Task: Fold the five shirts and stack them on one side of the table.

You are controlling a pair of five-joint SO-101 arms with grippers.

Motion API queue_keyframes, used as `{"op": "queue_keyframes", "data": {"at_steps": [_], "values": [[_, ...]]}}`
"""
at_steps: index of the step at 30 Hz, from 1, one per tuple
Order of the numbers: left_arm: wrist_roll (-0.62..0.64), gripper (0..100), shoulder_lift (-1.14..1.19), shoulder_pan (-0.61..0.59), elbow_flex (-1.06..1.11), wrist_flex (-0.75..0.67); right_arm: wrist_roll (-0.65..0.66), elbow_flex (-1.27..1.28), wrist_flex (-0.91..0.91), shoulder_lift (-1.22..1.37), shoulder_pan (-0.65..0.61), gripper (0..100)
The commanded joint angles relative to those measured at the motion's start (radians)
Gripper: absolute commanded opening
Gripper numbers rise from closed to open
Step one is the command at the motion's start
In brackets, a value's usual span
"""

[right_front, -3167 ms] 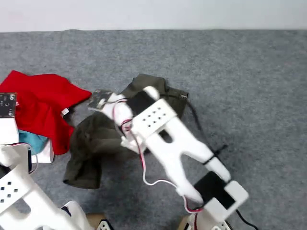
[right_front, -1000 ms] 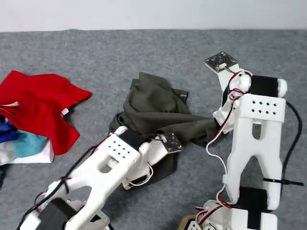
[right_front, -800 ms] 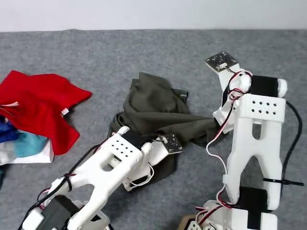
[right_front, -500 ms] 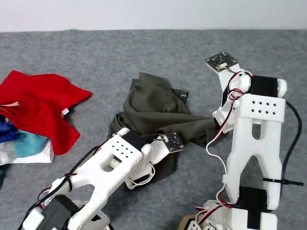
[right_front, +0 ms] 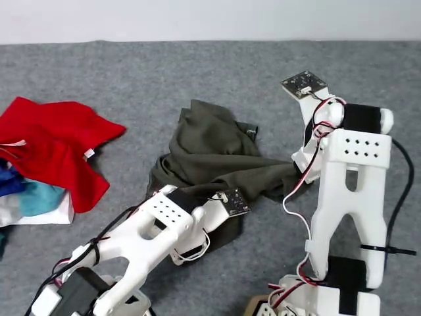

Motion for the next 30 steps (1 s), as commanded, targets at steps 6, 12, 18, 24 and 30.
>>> {"op": "queue_keyframes", "data": {"at_steps": [6, 12, 18, 24, 30], "values": [[0.006, 14, -0.002, -0.075, 0.035, -0.086, -0.006, -0.006, 0.031, -0.041, 0.008, 0.9], [0.003, 13, 0.077, -0.126, 0.035, -0.103, -0.008, -0.006, 0.031, -0.041, 0.008, 0.9], [0.000, 1, 0.095, -0.126, -0.030, -0.063, -0.006, -0.006, 0.031, -0.042, 0.013, 0.9], [0.003, 0, 0.077, -0.135, -0.120, 0.049, -0.005, -0.009, 0.035, -0.053, 0.013, 0.9], [0.003, 0, -0.204, -0.201, -0.213, 0.150, -0.005, -0.012, 0.036, -0.074, 0.041, 0.9]]}}
